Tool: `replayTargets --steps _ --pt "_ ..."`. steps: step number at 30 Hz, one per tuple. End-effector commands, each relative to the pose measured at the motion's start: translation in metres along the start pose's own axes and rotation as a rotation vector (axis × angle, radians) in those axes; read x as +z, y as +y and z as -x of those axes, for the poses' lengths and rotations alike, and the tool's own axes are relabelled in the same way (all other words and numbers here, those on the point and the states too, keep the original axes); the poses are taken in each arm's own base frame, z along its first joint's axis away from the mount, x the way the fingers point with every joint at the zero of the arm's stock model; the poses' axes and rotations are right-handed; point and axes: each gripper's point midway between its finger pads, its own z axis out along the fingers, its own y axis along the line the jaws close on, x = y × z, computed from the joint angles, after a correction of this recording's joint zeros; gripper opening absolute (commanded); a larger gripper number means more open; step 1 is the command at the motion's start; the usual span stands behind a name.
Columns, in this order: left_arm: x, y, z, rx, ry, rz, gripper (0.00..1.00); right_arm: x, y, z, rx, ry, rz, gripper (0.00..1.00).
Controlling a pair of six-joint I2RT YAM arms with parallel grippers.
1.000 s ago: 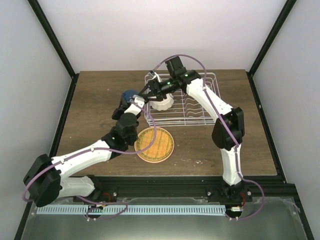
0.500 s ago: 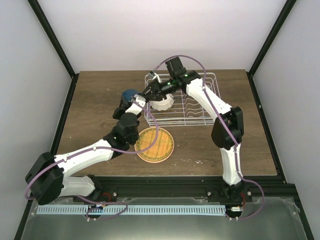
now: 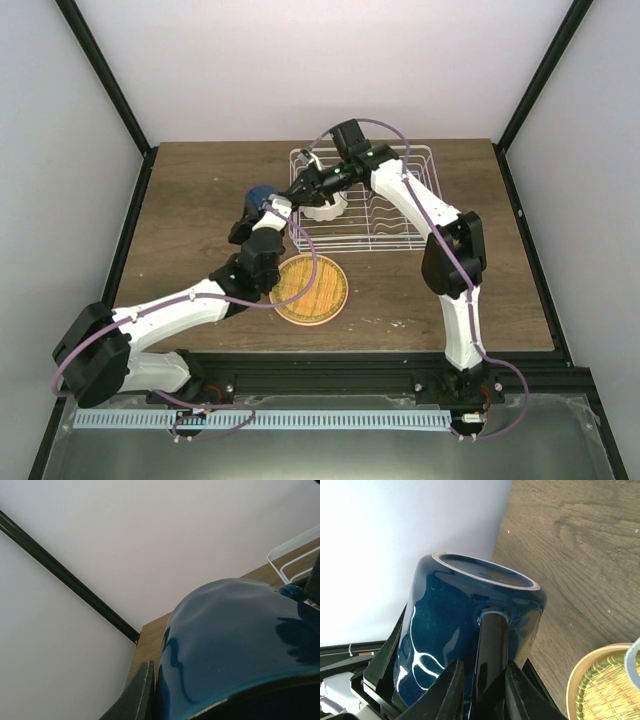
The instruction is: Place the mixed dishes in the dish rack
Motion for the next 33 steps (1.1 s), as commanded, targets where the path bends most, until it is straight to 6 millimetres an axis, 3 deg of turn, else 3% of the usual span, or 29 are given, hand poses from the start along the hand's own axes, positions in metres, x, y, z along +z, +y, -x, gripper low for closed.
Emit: replayTargets --steps 1,7,12,17,27,33 --pt "0.0 0.003 0.002 -0.192 -0.011 0.009 0.03 -0.001 0.02 0.0 -0.203 0.011 0.073 0.01" --pt "0.001 0.005 -0.012 -0.218 0.015 0.011 0.13 0.001 0.016 0.002 -0.212 0.008 0.068 0.01" --pt "0.001 0.006 -0.033 -0.222 0.06 0.001 0.35 0.001 0.01 0.009 -0.225 -0.015 0.044 0.01" --pt "0.0 0.006 -0.047 -0.25 0.087 -0.018 0.48 -0.003 0.004 0.017 -0.237 -0.041 0.031 0.01" --pt "-0.001 0.002 -0.062 -0.26 0.117 -0.043 0.55 -0.007 -0.006 0.024 -0.234 -0.055 0.032 0.01" --pt "-0.006 0.002 -0.063 -0.292 0.122 -0.089 0.61 -0.022 -0.025 0.035 -0.237 -0.095 -0.016 0.01"
